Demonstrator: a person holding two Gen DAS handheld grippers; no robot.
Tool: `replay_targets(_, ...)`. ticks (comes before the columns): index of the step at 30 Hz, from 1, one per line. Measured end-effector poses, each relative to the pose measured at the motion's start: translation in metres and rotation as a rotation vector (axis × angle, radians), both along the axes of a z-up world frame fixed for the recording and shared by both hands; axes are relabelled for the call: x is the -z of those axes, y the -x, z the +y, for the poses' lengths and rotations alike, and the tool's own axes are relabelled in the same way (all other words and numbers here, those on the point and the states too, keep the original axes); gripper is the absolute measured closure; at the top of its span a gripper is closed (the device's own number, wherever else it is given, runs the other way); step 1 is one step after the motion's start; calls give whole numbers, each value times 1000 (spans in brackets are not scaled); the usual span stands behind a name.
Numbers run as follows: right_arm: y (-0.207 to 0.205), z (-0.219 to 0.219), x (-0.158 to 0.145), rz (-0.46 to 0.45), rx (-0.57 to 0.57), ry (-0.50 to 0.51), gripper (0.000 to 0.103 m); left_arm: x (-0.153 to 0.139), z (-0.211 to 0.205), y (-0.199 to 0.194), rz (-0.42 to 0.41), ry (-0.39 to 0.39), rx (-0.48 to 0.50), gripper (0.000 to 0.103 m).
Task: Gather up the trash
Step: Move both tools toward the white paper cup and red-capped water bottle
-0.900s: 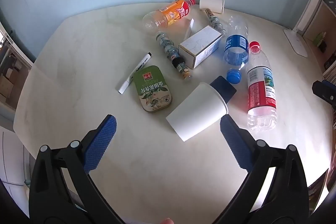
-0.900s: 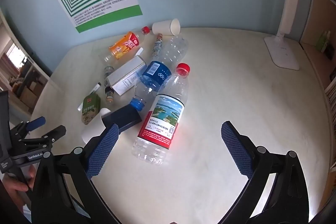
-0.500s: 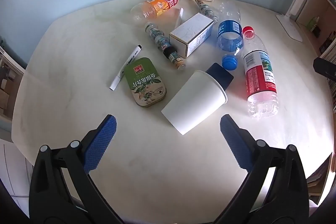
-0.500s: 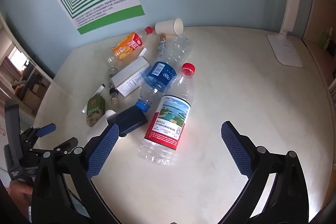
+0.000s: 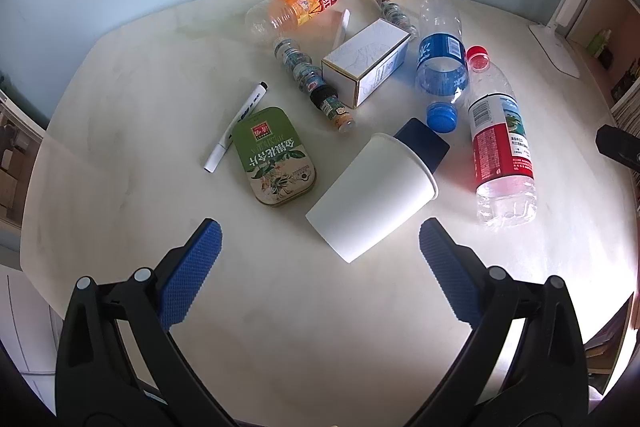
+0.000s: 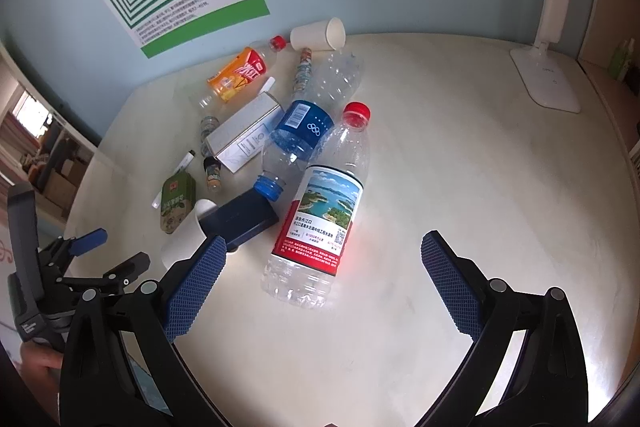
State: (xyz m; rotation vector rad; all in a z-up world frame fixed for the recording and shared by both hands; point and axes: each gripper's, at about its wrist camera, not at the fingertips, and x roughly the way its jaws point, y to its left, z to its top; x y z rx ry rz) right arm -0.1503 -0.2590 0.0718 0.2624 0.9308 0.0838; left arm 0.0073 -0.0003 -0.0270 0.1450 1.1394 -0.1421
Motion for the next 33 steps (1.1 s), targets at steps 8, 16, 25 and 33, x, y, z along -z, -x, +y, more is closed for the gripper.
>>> replay_targets(8,-11,5,12,47,-7,-24,6,15,-4,-5,34,-9,23,7)
replay_targets(16,-28,9,29,106,3,-59,6,29,-8,-15,78,-20,46,7)
replay_targets(25,-35,9,31,124,13,-72,6,31,-8,-23,91,-25,48,7)
replay_targets(33,-37,10,34,132,11,-78,6,34,-8,-27,95,-30,47,7)
